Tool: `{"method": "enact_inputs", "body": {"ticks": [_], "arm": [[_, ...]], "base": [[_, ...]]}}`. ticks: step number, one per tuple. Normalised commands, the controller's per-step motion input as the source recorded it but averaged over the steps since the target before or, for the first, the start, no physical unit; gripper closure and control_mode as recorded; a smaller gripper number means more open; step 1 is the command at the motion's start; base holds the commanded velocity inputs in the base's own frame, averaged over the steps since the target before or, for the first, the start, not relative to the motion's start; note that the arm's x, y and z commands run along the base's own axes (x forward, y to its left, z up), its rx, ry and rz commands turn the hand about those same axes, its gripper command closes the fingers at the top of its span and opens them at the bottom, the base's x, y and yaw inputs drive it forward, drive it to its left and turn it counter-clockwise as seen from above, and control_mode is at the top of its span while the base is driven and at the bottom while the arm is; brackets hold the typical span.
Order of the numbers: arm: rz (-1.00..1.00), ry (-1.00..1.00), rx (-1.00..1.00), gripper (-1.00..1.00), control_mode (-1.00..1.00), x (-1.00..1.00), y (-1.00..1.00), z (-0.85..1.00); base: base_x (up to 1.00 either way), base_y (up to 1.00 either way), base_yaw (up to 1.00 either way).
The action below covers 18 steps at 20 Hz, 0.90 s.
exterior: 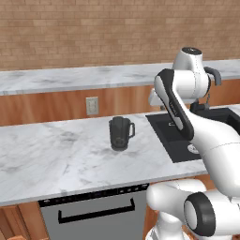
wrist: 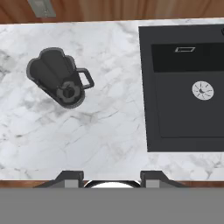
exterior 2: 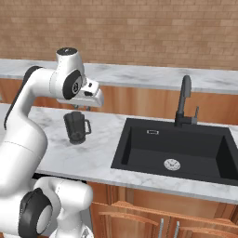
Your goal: Turn on the sink faucet and place the jug under the water for a few seconds to fill it up.
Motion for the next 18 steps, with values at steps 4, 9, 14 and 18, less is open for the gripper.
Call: {"method": "enact_inputs", "body": {"ticks": [4, 9, 14, 18], "arm": [[0.00, -0.01, 0.00, -1.00, -1.00, 0.00, 0.00, 0.00], [0.00, -0.01, 0.00, -1.00, -1.00, 0.00, 0.00, 0.00], [0.00, -0.01, 0.00, -1.00, -1.00, 0.00, 0.00, 0.01], [0.00, -0.01, -0.03, -1.00, -1.00, -0.06, 0.00, 0.00]], "base": [[0.00, 0.00, 0.00], [0.00, 0.00, 0.00], [0.00, 0.00, 0.00], [0.00, 0.00, 0.00]]}}
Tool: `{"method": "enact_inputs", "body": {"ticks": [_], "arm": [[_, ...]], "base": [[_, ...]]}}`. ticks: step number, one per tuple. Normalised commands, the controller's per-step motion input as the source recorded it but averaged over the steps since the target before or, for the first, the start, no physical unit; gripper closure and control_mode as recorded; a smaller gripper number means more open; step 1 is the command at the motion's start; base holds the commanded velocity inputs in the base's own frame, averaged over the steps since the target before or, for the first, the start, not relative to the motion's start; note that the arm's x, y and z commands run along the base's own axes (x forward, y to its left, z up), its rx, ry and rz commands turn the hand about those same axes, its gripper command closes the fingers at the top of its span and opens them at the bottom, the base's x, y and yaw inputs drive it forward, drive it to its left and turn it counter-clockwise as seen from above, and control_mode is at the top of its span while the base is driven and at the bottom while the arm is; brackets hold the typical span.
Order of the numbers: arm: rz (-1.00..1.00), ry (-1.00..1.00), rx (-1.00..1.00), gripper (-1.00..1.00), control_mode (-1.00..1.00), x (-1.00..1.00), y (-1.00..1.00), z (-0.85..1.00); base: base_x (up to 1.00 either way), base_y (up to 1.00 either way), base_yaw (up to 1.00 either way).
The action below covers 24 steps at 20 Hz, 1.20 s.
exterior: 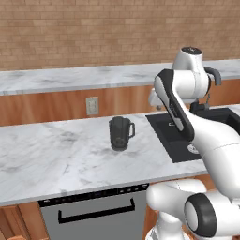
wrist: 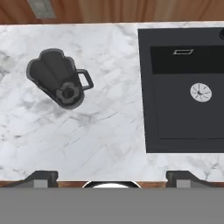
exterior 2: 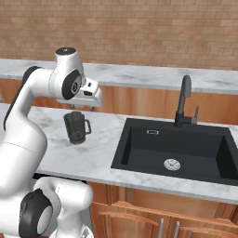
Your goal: Turn on the sink faucet and place the jug under the water for a few seconds to fill it up.
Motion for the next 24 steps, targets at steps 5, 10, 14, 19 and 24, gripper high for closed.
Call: {"method": "enact_inputs", "body": {"ticks": [5, 10, 14, 19, 24], "arm": [[0.00, -0.27, -0.02, -1.00, -1.00, -0.47, 0.00, 0.00], [0.00, -0.09, 0.00, -1.00, -1.00, -0.04, 0.00, 0.00], [0.00, 0.00, 0.00, -1.00, -1.00, 0.00, 0.00, 0.01], [0.00, 0.00, 0.00, -1.00, -1.00, -0.17, 0.00, 0.00], [0.00, 0.00, 0.00, -1.00, -1.00, -0.45, -0.03, 0.00]], "base": [[0.00, 0.00, 0.00], [0.00, 0.00, 0.00], [0.00, 0.00, 0.00], [0.00, 0.00, 0.00], [0.00, 0.00, 0.00]]}}
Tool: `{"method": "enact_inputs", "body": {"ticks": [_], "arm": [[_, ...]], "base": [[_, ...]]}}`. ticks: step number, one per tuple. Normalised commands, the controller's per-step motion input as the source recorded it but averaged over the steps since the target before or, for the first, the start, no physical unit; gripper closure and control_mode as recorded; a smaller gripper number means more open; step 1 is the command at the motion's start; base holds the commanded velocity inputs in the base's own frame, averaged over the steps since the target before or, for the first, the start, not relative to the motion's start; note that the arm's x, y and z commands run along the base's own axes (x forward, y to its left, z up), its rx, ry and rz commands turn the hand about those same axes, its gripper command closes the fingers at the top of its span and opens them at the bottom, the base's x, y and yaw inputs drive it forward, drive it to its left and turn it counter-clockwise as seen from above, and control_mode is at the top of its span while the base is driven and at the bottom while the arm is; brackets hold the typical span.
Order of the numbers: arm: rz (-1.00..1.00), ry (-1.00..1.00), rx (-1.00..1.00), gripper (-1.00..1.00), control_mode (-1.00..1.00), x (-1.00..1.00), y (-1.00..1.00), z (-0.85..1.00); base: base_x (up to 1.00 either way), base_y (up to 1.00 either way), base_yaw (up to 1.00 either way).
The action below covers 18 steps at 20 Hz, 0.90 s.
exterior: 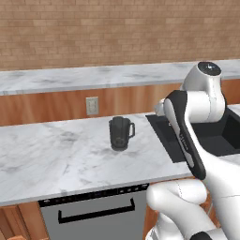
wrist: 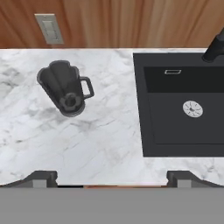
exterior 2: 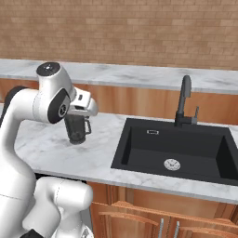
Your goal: Turn on the sink faucet and place the jug under the water for a few seconds to fill it up.
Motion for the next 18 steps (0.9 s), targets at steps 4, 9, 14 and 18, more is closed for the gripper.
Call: {"method": "enact_inputs", "body": {"ticks": [4, 9, 14, 18], "arm": [[0.00, 0.00, 0.00, -1.00, -1.00, -0.26, -0.06, 0.01], [0.00, -0.01, 0.00, -1.00, -1.00, 0.00, 0.00, 0.01], [0.00, -0.01, 0.00, -1.00, -1.00, 0.00, 0.00, 0.01], [0.00, 0.00, 0.00, -1.00, -1.00, 0.00, 0.00, 0.00]], "base": [[0.00, 0.00, 0.00], [0.00, 0.00, 0.00], [0.00, 0.00, 0.00], [0.00, 0.00, 0.00]]}}
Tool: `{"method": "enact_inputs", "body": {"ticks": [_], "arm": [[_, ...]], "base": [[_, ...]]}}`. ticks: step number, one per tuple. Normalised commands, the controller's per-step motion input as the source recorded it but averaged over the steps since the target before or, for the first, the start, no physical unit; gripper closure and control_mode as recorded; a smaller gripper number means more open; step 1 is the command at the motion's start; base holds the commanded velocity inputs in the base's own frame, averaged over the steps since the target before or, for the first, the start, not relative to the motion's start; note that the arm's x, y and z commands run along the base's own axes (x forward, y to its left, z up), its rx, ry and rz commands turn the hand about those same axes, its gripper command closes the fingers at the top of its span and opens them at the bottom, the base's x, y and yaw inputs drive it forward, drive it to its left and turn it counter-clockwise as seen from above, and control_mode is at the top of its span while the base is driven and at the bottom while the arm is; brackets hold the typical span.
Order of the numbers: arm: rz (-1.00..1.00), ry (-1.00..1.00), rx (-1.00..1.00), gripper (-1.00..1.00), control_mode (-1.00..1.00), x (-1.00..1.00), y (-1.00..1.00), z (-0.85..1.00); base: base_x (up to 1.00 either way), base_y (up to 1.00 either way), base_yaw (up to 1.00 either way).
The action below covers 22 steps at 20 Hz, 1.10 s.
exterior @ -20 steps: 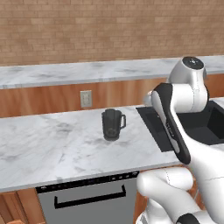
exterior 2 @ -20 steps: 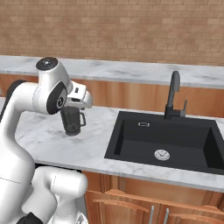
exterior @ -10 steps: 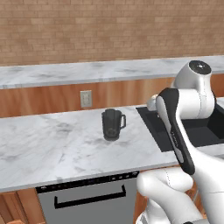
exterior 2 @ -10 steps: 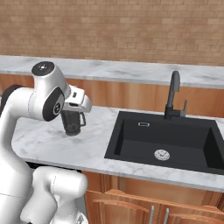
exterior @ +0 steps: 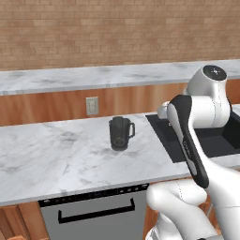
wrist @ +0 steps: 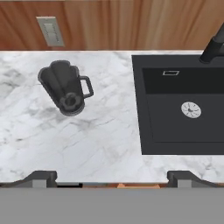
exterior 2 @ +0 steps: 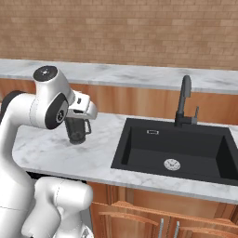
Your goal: Turn on the sink faucet and place the jug under the water for a few seconds to fill it up.
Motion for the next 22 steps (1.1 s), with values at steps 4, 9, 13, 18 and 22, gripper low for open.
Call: {"method": "enact_inputs", "body": {"ticks": [4, 9, 13, 18, 22], "arm": [[0.00, -0.01, 0.00, -1.00, -1.00, 0.00, 0.00, 0.00], [0.00, -0.02, 0.00, -1.00, 1.00, -0.02, 0.00, 0.01], [0.00, 0.00, 0.00, -1.00, 1.00, 0.00, 0.00, 0.00], [0.00, 0.00, 0.00, -1.00, 1.00, 0.00, 0.00, 0.00], [0.00, 0.00, 0.00, -1.00, 1.00, 0.00, 0.00, 0.00]], "base": [[0.00, 0.00, 0.00], [-0.04, -0.01, 0.00], [-0.26, -0.23, 0.00], [-0.08, -0.69, -0.03], [-0.24, -1.00, 0.00]]}}
